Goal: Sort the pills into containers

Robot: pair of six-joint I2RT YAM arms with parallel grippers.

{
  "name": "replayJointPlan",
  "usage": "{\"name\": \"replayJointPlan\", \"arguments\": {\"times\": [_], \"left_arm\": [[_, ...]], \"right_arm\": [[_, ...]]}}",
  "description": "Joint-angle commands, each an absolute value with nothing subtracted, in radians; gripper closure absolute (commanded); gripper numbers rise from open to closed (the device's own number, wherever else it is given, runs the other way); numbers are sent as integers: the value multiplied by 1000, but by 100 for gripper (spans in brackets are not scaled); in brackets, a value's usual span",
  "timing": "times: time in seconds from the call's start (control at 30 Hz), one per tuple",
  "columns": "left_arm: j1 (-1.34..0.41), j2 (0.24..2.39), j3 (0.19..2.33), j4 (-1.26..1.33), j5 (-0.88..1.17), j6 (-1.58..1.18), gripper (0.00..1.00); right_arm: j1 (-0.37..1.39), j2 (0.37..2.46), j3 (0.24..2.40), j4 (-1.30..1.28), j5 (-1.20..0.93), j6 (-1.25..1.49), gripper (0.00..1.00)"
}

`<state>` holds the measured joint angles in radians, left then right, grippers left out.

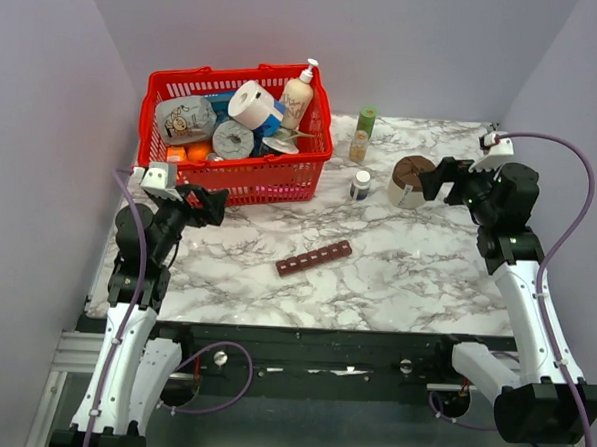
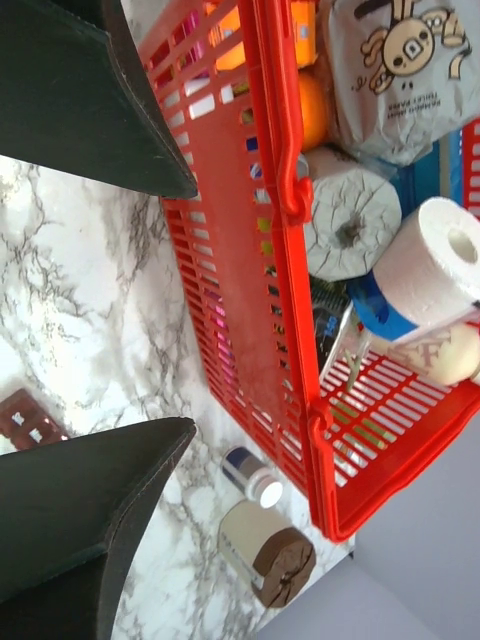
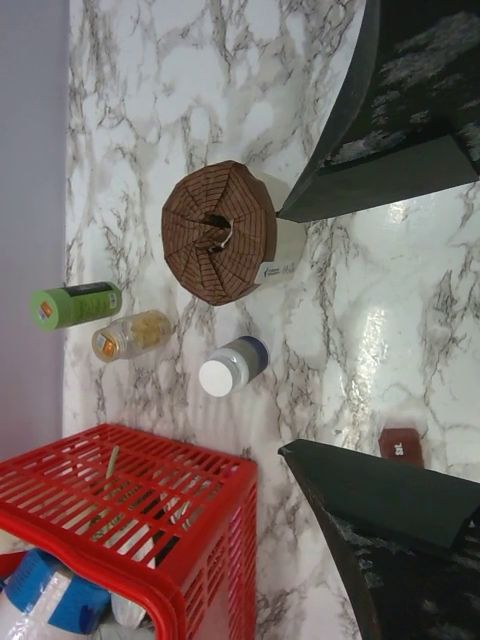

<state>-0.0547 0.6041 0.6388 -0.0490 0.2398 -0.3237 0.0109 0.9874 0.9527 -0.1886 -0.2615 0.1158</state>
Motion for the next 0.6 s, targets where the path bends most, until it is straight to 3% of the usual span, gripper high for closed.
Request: {"name": "replayJointPlan", "arguments": {"times": [0.0, 0.07, 0.17, 0.2, 0.27, 0.37, 0.43, 0.57], "left_arm": [[-57, 617, 673, -70, 423, -324, 1], [-64, 632, 678, -93, 459, -304, 1], [-125, 652, 673, -118, 451, -261, 1], [-147, 661, 670, -123, 445, -238, 1], [-202, 673, 664, -140, 407, -206, 1], [-320, 716, 658, -176, 325, -134, 1], [-373, 759, 663, -213, 278, -97, 1], [-391, 772, 647, -210, 256, -86, 1]], "right_arm": [[3, 980, 965, -187, -374, 97, 0], [5, 980, 945, -178, -463, 24, 0], [6, 985, 916, -170, -764, -118, 0], [5, 994, 902, -182, -967, -258, 0], [26, 1041, 903, -295, -1086, -406, 0], [136, 1113, 951, -532, -1082, -719, 0], [253, 1140, 942, -618, -958, -969, 0], [397, 1201, 890, -643, -781, -1336, 0]]}}
